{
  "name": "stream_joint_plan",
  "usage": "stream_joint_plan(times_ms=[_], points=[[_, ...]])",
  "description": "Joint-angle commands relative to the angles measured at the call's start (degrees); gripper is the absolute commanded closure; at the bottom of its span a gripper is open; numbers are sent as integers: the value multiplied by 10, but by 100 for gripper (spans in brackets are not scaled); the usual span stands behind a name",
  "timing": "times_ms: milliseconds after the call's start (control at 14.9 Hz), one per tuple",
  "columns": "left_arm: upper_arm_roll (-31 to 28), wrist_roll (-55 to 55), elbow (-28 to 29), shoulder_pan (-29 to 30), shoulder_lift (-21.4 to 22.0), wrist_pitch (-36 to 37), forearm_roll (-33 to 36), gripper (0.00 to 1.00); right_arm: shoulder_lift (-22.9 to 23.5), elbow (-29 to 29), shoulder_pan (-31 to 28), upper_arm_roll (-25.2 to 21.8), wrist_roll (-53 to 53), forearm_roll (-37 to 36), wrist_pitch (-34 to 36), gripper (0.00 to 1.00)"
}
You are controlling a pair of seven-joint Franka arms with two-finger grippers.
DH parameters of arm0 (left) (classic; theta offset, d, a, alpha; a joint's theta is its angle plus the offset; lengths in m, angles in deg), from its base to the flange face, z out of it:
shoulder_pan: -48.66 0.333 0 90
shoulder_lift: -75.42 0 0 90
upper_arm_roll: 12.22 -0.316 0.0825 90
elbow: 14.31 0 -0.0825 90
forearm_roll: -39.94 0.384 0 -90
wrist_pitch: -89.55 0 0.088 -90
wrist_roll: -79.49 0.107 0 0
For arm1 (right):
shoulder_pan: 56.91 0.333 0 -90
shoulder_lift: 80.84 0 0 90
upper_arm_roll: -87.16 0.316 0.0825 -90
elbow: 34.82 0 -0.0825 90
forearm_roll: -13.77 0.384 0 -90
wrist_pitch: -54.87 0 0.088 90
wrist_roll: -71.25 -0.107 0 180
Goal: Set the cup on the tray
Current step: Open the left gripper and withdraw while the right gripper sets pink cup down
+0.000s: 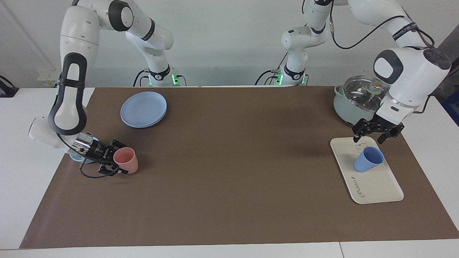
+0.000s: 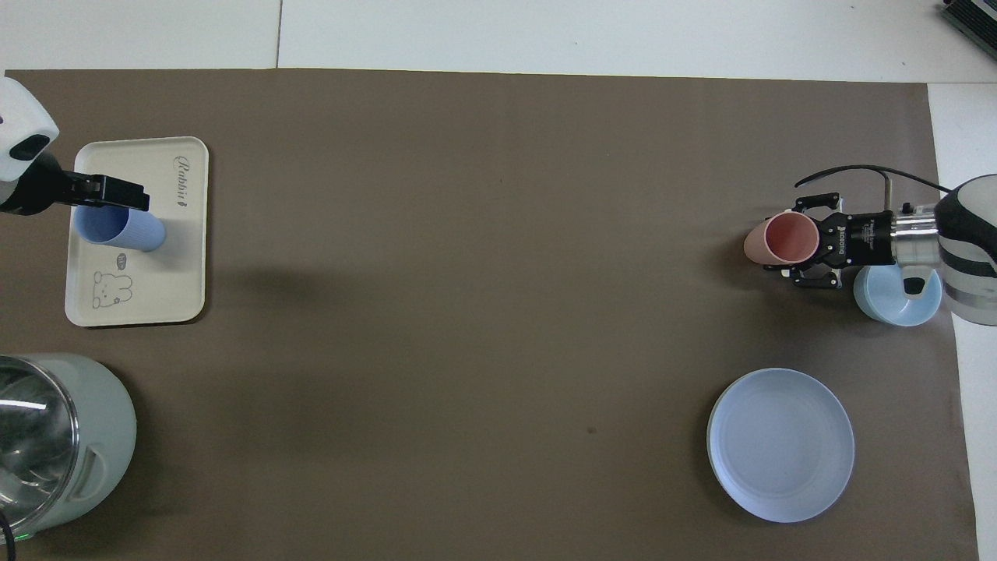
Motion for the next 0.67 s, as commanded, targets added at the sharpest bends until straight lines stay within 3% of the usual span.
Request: stream_joint_plan(times_ms=[0, 404, 606], points=[[-8, -26, -34, -40, -4, 42, 37, 0, -3, 7, -8, 4, 31, -4, -16, 0], [-6, -216, -34, -138, 28, 90, 37, 0, -10, 2, -9, -10, 45, -37, -30, 0], [-7, -211, 10, -126, 66, 94, 30, 0, -33, 1, -8, -11, 60, -100, -65, 0]])
